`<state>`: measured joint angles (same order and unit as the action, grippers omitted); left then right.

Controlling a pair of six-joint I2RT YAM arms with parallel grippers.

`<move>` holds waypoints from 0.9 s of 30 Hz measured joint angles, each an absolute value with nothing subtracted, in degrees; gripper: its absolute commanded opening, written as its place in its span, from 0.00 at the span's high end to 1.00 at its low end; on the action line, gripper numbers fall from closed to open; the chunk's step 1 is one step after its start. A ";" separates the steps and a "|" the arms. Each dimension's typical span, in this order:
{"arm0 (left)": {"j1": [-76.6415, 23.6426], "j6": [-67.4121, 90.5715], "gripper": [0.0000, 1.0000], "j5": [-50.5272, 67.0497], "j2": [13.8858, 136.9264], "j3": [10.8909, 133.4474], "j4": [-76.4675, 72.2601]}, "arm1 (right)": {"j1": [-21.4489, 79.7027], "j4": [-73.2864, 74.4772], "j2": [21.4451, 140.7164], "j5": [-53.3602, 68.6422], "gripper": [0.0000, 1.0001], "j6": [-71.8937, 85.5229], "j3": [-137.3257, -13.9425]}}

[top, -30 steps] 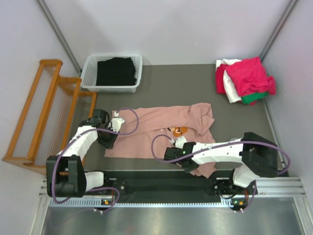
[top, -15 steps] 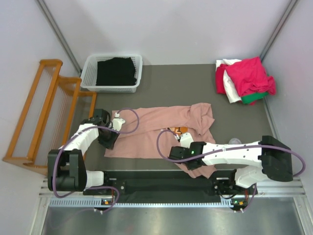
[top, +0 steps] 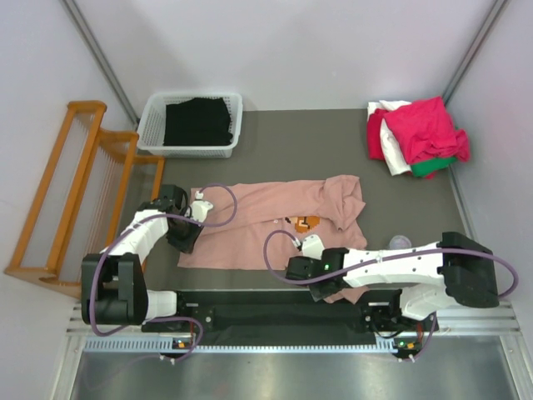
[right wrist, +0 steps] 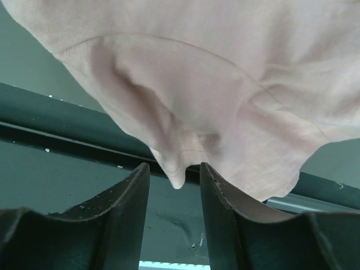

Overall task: Fold and stack the t-shirts
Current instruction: Fold the tshirt

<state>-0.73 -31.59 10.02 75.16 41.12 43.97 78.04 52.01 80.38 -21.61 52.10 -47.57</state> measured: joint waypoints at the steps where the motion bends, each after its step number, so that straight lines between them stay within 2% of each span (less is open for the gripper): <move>1: -0.73 -31.59 0.76 10.02 75.16 41.15 43.97 | 78.11 51.64 80.82 -21.21 0.60 52.05 -47.57; 8: -0.73 -31.62 0.76 9.78 75.11 41.17 44.01 | 78.61 48.86 83.26 -19.20 0.67 51.42 -46.81; 21: -0.73 -31.64 0.76 9.58 74.85 41.45 44.25 | 78.61 47.37 83.92 -17.91 0.97 51.29 -45.34; 27: -0.73 -31.70 0.75 9.61 74.72 42.85 45.25 | 78.61 47.51 83.92 -17.98 1.00 51.59 -45.34</move>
